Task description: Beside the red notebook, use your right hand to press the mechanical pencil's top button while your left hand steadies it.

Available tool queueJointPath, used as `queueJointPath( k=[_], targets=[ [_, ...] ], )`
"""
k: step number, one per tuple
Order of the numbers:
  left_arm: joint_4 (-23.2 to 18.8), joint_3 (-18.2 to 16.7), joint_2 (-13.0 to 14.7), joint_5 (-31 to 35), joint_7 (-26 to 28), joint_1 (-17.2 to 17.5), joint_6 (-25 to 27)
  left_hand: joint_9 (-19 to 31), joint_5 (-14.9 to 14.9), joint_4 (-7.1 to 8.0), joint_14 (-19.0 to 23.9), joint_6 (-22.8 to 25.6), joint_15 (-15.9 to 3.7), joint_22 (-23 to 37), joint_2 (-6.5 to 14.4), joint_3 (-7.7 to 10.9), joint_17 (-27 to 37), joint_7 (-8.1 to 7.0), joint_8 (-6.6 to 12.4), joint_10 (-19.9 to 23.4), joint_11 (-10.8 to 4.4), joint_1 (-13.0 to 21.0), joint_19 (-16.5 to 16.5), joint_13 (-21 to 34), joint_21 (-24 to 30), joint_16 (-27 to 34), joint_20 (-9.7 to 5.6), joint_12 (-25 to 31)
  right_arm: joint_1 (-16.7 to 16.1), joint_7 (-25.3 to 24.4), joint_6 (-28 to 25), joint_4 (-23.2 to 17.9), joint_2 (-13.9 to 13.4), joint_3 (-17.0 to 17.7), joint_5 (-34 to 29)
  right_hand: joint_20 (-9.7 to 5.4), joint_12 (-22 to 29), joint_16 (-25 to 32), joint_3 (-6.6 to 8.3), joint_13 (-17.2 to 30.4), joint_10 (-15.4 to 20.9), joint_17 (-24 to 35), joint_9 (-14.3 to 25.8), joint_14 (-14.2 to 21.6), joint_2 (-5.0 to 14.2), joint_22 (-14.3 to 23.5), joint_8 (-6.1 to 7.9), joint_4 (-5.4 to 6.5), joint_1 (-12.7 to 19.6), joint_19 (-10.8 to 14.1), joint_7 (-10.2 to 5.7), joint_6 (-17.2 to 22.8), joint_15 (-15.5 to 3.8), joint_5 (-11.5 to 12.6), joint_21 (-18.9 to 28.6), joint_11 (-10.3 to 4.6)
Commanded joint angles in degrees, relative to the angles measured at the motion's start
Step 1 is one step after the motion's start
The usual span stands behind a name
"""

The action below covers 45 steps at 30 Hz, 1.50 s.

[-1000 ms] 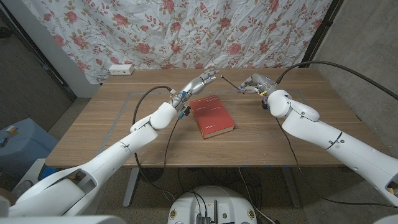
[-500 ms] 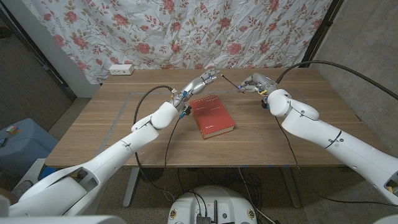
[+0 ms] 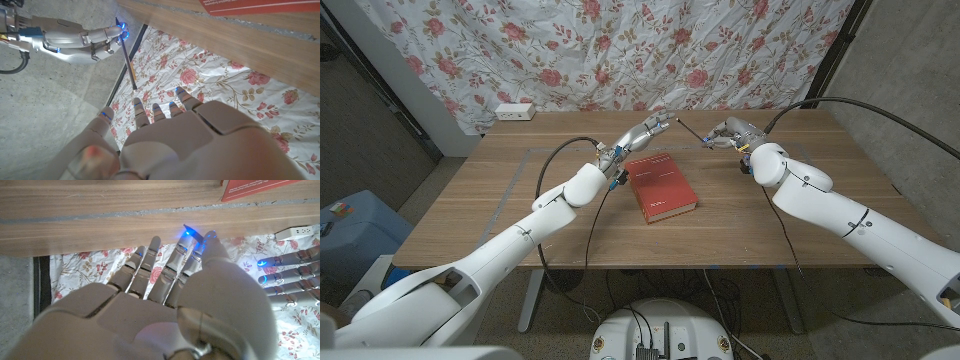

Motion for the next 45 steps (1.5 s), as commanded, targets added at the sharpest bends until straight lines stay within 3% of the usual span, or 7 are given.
queueJointPath(
  k=[1, 45],
  targets=[
    [0.9, 0.2, -0.1, -0.3, -0.4, -0.6, -0.4, 0.1, 0.3, 0.44, -0.3, -0.4, -4.62, 0.1, 1.7, 0.09, 0.1, 0.1, 0.12, -0.4, -0.31, 0.4, -0.4, 0.2, 0.1, 0.2, -3.1, 0.4, 0.6, -0.4, -0.4, 0.3, 0.4, -0.5, 0.5, 0.26, 0.0, 0.5, -0.14, 0.2, 0.5, 0.1, 0.4, 0.2, 0.54, 0.2, 0.03, -0.02, 0.3, -0.1, 0.38, 0.8, -7.72, -0.1, 0.0, -0.09],
    [1.0, 0.6, 0.1, -0.3, -1.2, -0.7, 0.2, 0.1, 0.4, 0.51, -1.3, -0.2, -4.23, 0.1, 2.4, 0.19, 0.1, 0.14, 0.25, -1.1, -0.08, 0.6, -1.6, 0.2, 0.1, 0.2, -2.93, 0.5, 1.4, -0.5, -1.3, -0.4, 0.2, -1.1, 1.1, 0.36, 0.3, 0.7, -0.23, 0.9, 0.5, -0.1, 0.4, 0.4, 0.72, 0.2, -0.95, -0.11, 0.0, -0.1, 0.36, 0.9, -7.79, -0.2, 0.0, -0.02]
  ],
)
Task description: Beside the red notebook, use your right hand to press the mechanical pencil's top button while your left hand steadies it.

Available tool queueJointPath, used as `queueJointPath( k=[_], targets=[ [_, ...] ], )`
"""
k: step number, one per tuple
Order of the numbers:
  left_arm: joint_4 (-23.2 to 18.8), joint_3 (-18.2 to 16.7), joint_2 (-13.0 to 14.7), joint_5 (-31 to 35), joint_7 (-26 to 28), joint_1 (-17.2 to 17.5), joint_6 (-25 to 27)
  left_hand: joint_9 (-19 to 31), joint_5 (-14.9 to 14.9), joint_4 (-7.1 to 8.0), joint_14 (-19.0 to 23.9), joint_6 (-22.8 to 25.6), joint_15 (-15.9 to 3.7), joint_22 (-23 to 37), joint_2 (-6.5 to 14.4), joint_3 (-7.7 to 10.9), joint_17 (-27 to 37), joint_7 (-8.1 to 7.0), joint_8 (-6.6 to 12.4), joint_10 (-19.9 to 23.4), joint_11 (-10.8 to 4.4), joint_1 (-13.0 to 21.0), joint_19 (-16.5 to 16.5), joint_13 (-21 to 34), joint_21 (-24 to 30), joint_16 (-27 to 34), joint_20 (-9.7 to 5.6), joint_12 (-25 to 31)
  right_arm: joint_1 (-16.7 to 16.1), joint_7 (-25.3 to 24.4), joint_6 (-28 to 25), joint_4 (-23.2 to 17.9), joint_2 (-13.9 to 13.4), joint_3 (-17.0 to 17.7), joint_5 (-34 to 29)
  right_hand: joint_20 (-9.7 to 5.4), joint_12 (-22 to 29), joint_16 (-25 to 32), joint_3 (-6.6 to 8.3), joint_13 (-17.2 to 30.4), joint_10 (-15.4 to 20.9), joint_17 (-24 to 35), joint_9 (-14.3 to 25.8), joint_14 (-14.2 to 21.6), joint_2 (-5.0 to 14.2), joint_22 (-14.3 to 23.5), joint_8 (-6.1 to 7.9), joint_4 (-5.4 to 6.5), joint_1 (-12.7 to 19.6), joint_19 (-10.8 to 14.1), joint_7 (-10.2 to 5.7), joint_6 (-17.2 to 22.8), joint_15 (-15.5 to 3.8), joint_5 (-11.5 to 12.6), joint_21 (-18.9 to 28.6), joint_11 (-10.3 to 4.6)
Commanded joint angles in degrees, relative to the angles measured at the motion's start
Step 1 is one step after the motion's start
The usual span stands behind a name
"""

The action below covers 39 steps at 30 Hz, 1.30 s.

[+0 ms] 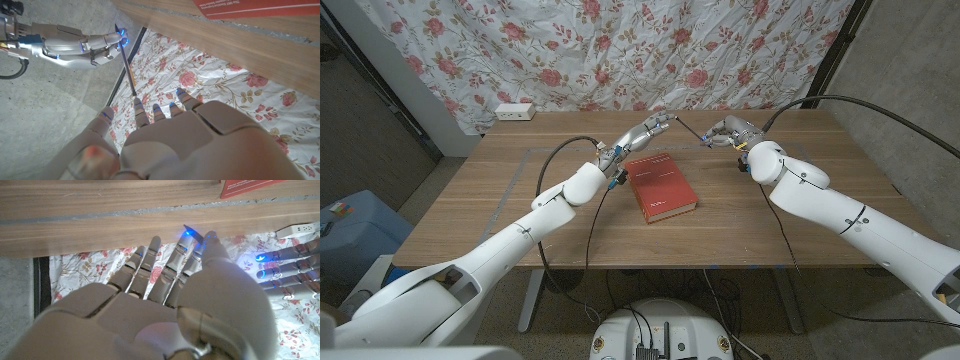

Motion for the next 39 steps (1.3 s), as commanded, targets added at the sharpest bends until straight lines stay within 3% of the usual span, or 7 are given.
queueJointPath(
  k=[1, 20, 39],
  targets=[
    [0.2, 0.2, 0.0, 0.0, -0.3, -0.1, 0.2, 0.1, 0.4, 0.32, -0.7, 0.1, -4.22, 0.1, 2.4, -0.01, 0.1, -0.18, 0.25, -0.5, -0.08, 0.6, -0.5, 0.2, 0.1, 0.2, -2.84, 0.2, 0.1, 0.0, -0.2, -0.3, -0.1, -0.1, 0.2, 0.38, 0.3, 0.2, -0.21, 0.2, 0.5, 0.1, 0.1, 0.3, 0.76, 0.2, -0.1, -0.11, 0.0, -0.1, 0.43, 0.8, -7.78, 0.0, 0.0, -0.02],
    [0.7, 0.4, 0.1, -1.5, -2.3, -0.6, -0.4, 0.2, 0.4, 0.3, -0.6, 0.5, -4.01, 0.1, 2.6, 0.02, 0.0, -0.14, 0.37, -0.3, 0.17, 0.7, -0.8, 0.2, 0.2, 0.3, -2.65, 0.5, -0.2, -0.2, 1.3, -0.6, -0.4, -0.1, -0.1, 0.44, 0.3, 0.3, -0.18, 0.3, 0.6, 0.1, 0.2, 0.3, 0.83, 0.2, -0.37, -0.28, 0.2, -0.1, 0.52, 1.2, -7.93, 0.0, 0.1, -0.06],
    [4.3, 1.3, -0.8, -3.5, -6.0, -2.9, -2.2, 0.2, 0.4, 0.14, 0.1, 2.9, -3.81, 0.1, 2.6, -0.05, 0.0, 0.01, 0.97, 1.3, -0.14, 0.7, -0.3, 0.1, 0.6, 0.5, -2.68, 1.0, 0.6, -0.2, 2.1, 0.6, 0.6, -0.5, -0.6, 0.45, 0.4, 0.6, -0.15, 0.5, 0.8, 0.1, 0.2, 0.5, 0.85, 0.2, -0.6, -0.41, 0.4, -0.1, 0.53, 1.6, -8.02, 0.0, 0.1, -0.07]
  ],
)
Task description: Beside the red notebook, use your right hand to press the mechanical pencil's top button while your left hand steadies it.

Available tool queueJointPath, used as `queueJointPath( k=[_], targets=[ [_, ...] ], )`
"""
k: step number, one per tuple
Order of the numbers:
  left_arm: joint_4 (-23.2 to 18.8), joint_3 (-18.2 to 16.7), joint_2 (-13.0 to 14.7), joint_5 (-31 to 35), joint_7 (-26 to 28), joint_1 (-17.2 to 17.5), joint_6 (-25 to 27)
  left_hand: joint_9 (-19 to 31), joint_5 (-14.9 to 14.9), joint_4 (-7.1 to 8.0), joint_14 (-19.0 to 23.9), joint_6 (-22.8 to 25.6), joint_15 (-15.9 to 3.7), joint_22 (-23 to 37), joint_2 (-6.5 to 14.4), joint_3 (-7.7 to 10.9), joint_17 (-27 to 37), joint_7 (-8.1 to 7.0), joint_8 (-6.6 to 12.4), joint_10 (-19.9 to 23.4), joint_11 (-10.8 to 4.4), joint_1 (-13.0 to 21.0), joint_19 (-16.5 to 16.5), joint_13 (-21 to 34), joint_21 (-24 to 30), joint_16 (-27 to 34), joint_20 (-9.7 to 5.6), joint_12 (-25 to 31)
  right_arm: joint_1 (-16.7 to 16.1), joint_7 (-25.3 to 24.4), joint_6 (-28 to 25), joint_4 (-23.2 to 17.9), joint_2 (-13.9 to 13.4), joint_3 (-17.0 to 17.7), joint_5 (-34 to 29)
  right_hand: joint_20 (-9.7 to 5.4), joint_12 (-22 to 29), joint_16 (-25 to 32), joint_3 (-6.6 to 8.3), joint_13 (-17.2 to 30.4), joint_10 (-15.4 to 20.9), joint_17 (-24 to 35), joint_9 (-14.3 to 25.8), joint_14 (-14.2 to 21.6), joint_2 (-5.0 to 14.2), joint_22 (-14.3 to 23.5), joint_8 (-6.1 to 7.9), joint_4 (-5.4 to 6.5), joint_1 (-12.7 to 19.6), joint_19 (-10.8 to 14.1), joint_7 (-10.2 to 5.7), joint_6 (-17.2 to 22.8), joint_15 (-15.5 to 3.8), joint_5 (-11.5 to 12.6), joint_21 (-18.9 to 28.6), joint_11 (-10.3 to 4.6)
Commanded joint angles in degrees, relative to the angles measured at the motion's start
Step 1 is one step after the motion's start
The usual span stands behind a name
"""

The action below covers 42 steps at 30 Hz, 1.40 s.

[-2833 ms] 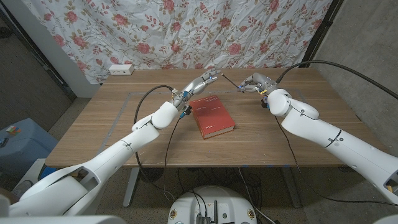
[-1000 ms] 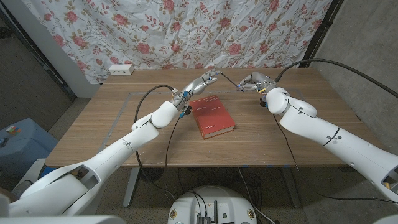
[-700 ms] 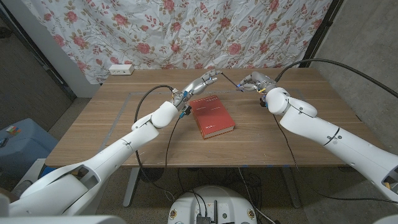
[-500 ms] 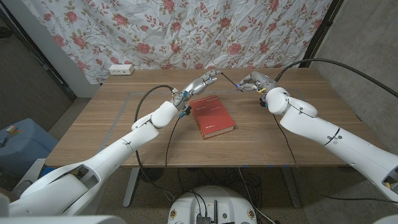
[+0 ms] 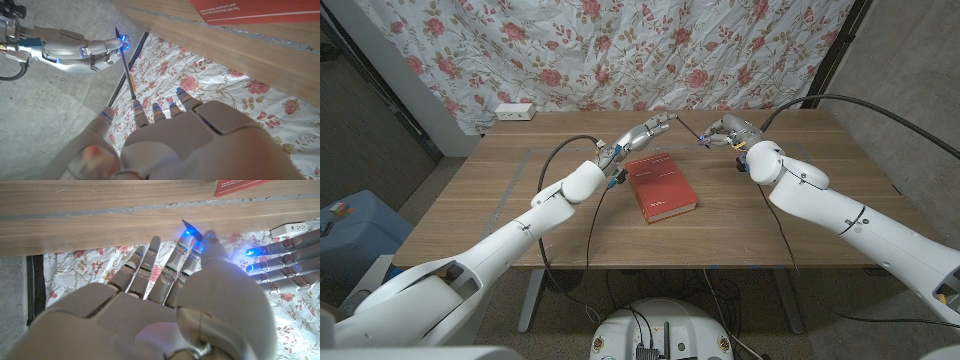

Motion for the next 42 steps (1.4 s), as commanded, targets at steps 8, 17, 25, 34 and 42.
queueJointPath(
  k=[8, 17, 25, 34, 42],
  targets=[
    [3.5, 1.0, -1.2, -1.8, -3.3, -1.9, -1.6, 0.1, 0.4, 0.13, 0.4, 1.7, -3.94, 0.1, 2.6, -0.02, 0.0, -0.29, 0.55, 0.7, -0.55, 0.7, 0.0, 0.1, 0.2, 0.3, -2.94, 0.6, 0.9, 0.1, 0.9, 1.3, 1.0, -0.3, -0.4, 0.41, 0.4, 0.2, 0.15, 0.2, 0.6, 0.0, 0.2, 0.5, 0.38, 0.2, 0.16, -0.17, 0.3, -0.1, -0.26, 0.6, -8.12, 0.0, 0.0, 0.17],
    [3.2, 1.1, -1.1, -2.5, -4.1, -1.8, -0.9, 0.2, 0.4, 0.15, 0.3, 3.1, -3.87, 0.1, 2.7, -0.01, 0.0, -0.21, 0.82, 0.8, -0.52, 0.7, -0.1, 0.1, 0.2, 0.2, -2.93, 0.5, 1.0, 0.0, 1.3, 1.5, 1.3, -0.3, -0.5, 0.4, 0.5, 0.2, 0.14, 0.3, 0.7, 0.0, 0.2, 0.6, 0.35, 0.2, 0.08, -0.19, 0.4, -0.1, -0.24, 0.8, -8.13, 0.0, 0.0, 0.17],
    [1.6, 0.6, -0.5, -1.1, -2.0, -1.1, 0.0, 0.2, 0.4, 0.11, 0.5, 3.9, -3.77, 0.1, 2.8, 0.03, -0.1, -0.27, 0.88, 1.0, -0.4, 0.7, 0.0, 0.1, 0.2, 0.3, -2.87, 0.6, 0.6, 0.0, 1.3, 1.6, 1.0, -0.1, -0.4, 0.41, 0.4, 0.2, 0.2, 0.3, 0.6, 0.0, 0.2, 0.6, 0.43, 0.2, -0.04, -0.2, 0.5, -0.1, -0.25, 0.8, -8.23, 0.0, 0.0, 0.19],
    [-0.2, 0.0, 0.2, -0.7, -1.0, -0.2, 1.1, 0.1, 0.4, 0.0, 0.9, 4.5, -3.72, 0.1, 2.8, 0.11, -0.1, -0.33, 0.82, 1.3, -0.24, 0.9, 0.2, 0.1, 0.3, 0.3, -2.77, 0.6, 0.0, -0.2, 1.1, 1.3, 0.7, 0.3, -0.2, 0.41, 0.4, 0.2, 0.17, 0.3, 0.6, -0.1, 0.2, 0.6, 0.35, 0.2, -0.17, -0.21, 0.5, -0.1, -0.25, 0.8, -8.14, 0.0, 0.0, 0.18],
    [-1.2, -0.4, 0.8, -0.8, -0.8, 0.3, 1.7, 0.1, 0.4, -0.11, 1.1, 4.8, -3.62, 0.1, 2.9, 0.19, -0.1, -0.37, 0.71, 1.6, -0.35, 0.9, 0.3, 0.1, 0.4, 0.4, -2.75, 0.7, -0.3, -0.3, 0.7, 1.1, 0.7, 0.3, -0.2, 0.44, 0.3, 0.3, 0.16, 0.3, 0.5, -0.1, 0.2, 0.6, 0.3, 0.2, -0.27, -0.26, 0.6, -0.1, -0.24, 0.9, -8.16, 0.0, 0.1, 0.16]
  ],
)
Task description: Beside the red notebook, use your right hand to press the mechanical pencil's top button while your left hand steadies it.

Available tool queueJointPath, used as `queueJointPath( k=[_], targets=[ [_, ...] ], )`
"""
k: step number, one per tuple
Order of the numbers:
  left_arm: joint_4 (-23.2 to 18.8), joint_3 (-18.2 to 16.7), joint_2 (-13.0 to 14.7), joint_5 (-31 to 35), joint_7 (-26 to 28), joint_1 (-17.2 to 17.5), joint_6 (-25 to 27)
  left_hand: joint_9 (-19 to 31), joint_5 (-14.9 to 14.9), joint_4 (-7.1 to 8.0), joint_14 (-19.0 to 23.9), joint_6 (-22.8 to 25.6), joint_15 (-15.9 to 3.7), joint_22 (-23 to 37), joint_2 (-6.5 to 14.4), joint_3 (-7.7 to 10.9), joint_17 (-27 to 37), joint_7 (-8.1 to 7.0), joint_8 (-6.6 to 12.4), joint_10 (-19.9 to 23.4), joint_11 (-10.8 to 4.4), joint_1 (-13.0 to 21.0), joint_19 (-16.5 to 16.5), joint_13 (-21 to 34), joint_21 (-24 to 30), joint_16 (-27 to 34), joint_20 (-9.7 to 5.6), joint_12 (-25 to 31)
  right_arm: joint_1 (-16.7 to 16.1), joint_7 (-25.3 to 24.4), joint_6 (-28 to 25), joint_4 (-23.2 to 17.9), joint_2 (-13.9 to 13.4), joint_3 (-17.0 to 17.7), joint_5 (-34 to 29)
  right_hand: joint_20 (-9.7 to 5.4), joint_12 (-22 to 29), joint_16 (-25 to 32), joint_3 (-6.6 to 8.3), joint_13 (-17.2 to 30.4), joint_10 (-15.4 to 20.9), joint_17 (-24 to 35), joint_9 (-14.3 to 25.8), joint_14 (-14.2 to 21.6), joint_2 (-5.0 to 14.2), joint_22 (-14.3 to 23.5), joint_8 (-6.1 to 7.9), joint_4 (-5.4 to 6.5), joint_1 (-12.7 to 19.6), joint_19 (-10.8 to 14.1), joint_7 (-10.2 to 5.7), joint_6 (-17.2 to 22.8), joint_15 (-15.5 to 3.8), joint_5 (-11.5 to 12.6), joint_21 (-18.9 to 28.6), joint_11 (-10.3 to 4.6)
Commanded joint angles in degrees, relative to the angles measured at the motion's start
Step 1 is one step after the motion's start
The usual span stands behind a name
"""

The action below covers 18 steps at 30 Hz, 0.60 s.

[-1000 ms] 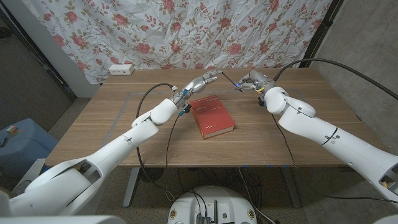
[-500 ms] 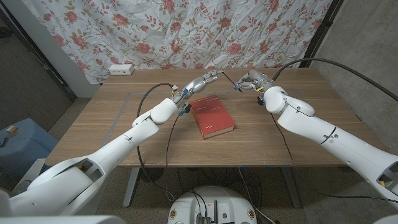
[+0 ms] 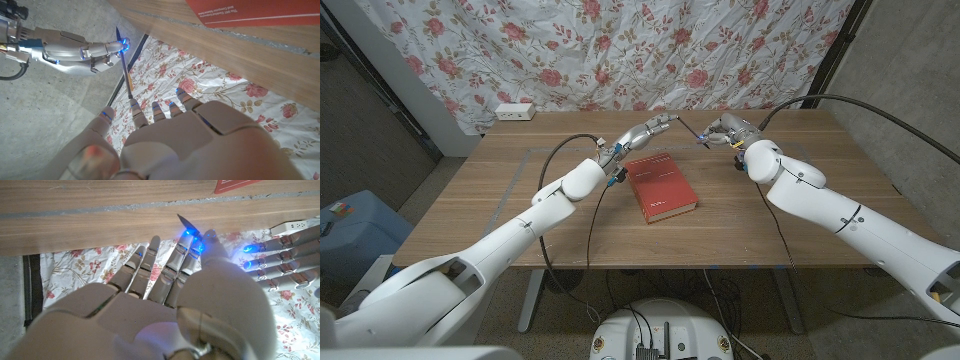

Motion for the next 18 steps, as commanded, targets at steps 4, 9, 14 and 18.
queueJointPath(
  k=[4, 9, 14, 18],
  targets=[
    [-1.6, -0.8, 1.0, 0.0, 0.7, 0.8, 0.9, 0.1, 0.4, -0.14, 0.5, 1.2, -3.21, 0.1, 2.7, 0.22, 0.2, 0.61, -0.38, 0.4, -0.29, 0.5, 0.3, 0.1, 0.4, 0.4, -2.74, 0.3, -0.5, -0.3, -0.4, -0.5, -0.2, 0.1, 0.1, 0.43, 0.3, 0.2, 0.18, 0.2, 0.2, 0.2, 0.2, 0.4, 0.34, 0.2, 0.1, -0.25, 0.6, 0.0, -0.34, 0.8, -8.29, 0.0, 0.1, -0.15],
    [-1.5, -0.9, 0.9, 0.0, 0.9, 0.8, 0.7, 0.1, 0.4, -0.2, 0.5, 1.4, -3.15, 0.1, 2.8, 0.26, 0.2, 0.61, -0.46, 0.5, -0.25, 0.5, 0.4, 0.1, 0.4, 0.4, -2.74, 0.2, -0.5, -0.5, -0.9, -0.7, -0.1, 0.0, -0.1, 0.43, 0.3, 0.2, 0.18, 0.2, 0.1, 0.1, 0.2, 0.4, 0.34, 0.2, 0.06, -0.24, 0.6, -0.1, -0.32, 0.9, -8.27, 0.0, 0.1, -0.14],
    [-1.6, -0.9, 1.1, 0.2, 1.2, 0.9, 0.7, 0.1, 0.4, -0.27, 0.5, 1.5, -3.23, 0.1, 2.8, 0.32, 0.2, 0.6, -0.54, 0.5, -0.29, 0.6, 0.5, 0.1, 0.4, 0.4, -2.72, 0.2, -0.4, -0.4, -0.7, -0.7, -0.3, -0.2, -0.3, 0.43, 0.3, 0.2, 0.17, 0.2, 0.1, 0.1, 0.2, 0.4, 0.32, 0.2, 0.0, -0.22, 0.6, -0.1, -0.32, 0.9, -8.23, 0.1, 0.1, -0.16],
    [-1.8, -1.1, 1.1, 0.4, 1.6, 1.1, 0.7, 0.1, 0.4, -0.32, 0.6, 1.5, -3.2, 0.1, 2.8, 0.35, 0.2, 0.59, -0.6, 0.5, -0.24, 0.6, 0.5, 0.1, 0.4, 0.4, -2.69, 0.2, -0.3, -0.2, -0.2, -0.7, -0.4, -0.3, -0.4, 0.4, 0.3, 0.2, 0.2, 0.2, 0.1, 0.1, 0.2, 0.4, 0.38, 0.2, -0.08, -0.22, 0.6, -0.1, -0.33, 0.9, -8.28, 0.1, 0.0, -0.17]
  ],
)
